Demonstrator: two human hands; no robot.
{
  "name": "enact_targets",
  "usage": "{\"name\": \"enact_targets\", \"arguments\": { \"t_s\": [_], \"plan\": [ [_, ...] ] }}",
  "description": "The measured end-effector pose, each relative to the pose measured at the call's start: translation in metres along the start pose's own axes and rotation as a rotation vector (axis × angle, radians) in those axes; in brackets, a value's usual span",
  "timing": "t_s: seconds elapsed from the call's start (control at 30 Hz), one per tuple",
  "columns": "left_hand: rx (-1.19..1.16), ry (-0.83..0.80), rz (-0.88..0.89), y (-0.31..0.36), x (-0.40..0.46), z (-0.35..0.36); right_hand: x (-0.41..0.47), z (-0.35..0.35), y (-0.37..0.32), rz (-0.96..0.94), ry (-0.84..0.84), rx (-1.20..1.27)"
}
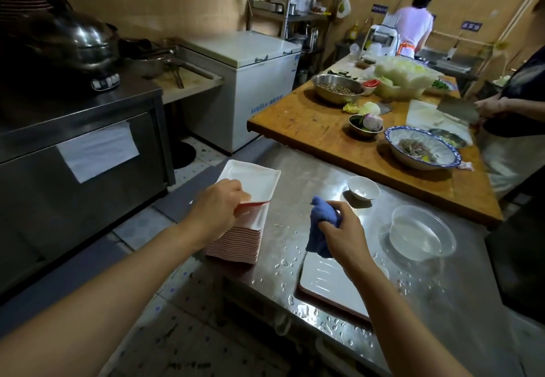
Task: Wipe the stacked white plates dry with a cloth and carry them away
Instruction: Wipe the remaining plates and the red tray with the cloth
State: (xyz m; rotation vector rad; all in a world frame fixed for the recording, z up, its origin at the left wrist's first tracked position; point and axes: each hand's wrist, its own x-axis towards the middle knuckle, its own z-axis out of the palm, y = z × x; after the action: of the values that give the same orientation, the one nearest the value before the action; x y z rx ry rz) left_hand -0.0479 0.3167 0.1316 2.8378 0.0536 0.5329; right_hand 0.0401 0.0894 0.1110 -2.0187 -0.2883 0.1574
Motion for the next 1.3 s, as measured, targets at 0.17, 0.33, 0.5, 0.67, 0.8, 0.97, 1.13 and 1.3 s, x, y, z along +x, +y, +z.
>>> {"name": "enact_targets", "arguments": {
  "t_s": [0.17, 0.33, 0.5, 0.67, 0.8, 0.97, 1.13, 1.3],
  "plan": [
    [0.19, -0.157, 0.044, -0.005, -0.012, 0.022, -0.002, 0.001, 0.011, -0.005, 0.012, -0.025],
    [0.226, -0.176, 0.002, -0.005, -0.021, 0.035, -0.003, 0.0, 0.021, -0.001, 0.055, -0.016],
    [0.309, -0.266, -0.028, -0.01, -0.019, 0.051, 0.0, 0.0, 0.029, 0.035, 0.062, -0.008],
    [0.348, -0.332, -0.067, -0.019, -0.006, 0.061, 0.001, -0.005, 0.038, 0.048, 0.075, -0.002],
    [0.298, -0.375, -0.093, -0.028, 0.004, 0.069, 0.0, -0.009, 0.045, 0.068, 0.09, 0.006],
    [0.279, -0.377, -0.123, -0.026, 0.007, 0.073, 0.0, -0.013, 0.056, 0.126, 0.097, 0.019],
    [0.139, -0.102, 0.0, 0.015, 0.009, 0.078, -0.002, -0.019, 0.067, 0.177, 0.108, 0.076],
    [-0.141, -0.175, 0.05, 0.07, 0.004, 0.118, -0.004, -0.031, 0.085, 0.207, 0.164, 0.061]
  ]
}}
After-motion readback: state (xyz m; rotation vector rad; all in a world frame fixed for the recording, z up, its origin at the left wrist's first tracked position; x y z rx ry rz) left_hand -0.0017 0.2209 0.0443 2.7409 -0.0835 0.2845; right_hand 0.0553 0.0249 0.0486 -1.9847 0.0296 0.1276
